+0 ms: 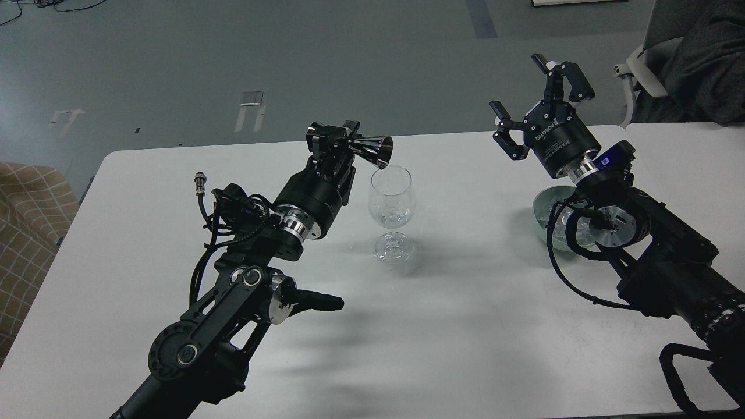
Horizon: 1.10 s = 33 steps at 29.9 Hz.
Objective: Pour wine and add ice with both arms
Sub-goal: 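Turn the jigger upright and bring it back with the left gripper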
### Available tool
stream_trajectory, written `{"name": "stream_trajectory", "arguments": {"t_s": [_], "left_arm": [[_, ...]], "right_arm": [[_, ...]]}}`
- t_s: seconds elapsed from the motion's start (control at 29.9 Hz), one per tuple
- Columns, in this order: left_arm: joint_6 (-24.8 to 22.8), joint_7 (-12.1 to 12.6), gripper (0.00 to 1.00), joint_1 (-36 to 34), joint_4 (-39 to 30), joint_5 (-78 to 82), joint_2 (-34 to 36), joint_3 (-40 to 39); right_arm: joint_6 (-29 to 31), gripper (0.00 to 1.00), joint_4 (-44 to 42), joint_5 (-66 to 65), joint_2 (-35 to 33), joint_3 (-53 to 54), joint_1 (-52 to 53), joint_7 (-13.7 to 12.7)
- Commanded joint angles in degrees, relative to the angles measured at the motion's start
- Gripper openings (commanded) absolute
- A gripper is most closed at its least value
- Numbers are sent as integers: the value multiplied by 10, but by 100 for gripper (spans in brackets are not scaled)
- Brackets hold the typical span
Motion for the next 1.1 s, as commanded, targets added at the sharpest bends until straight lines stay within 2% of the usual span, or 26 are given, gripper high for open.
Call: {"name": "stream_trajectory", "arguments": {"t_s": [0.0, 0.53, 0.63, 0.7, 0.84, 1.07], "left_arm": [[-1, -4, 1, -1, 0, 24, 10, 0], [-1, -5, 1, -24, -1, 135, 28, 29], [3, 8, 1, -22, -4, 118, 20, 15], [4, 11, 1, -21, -5, 89, 16, 7], [7, 44, 1, -5, -14, -100, 15, -72], [6, 71, 1, 19, -18, -329, 10, -187]], "right_arm": [[0, 100, 0, 0, 0, 0, 0, 0], [0, 100, 0, -1, 3, 0, 0, 0], [0, 100, 0, 0, 2, -1, 0, 0], [0, 100, 0, -1, 2, 0, 0, 0], [0, 100, 0, -1, 2, -1, 0, 0], [0, 100, 0, -1, 2, -1, -1, 0]]}}
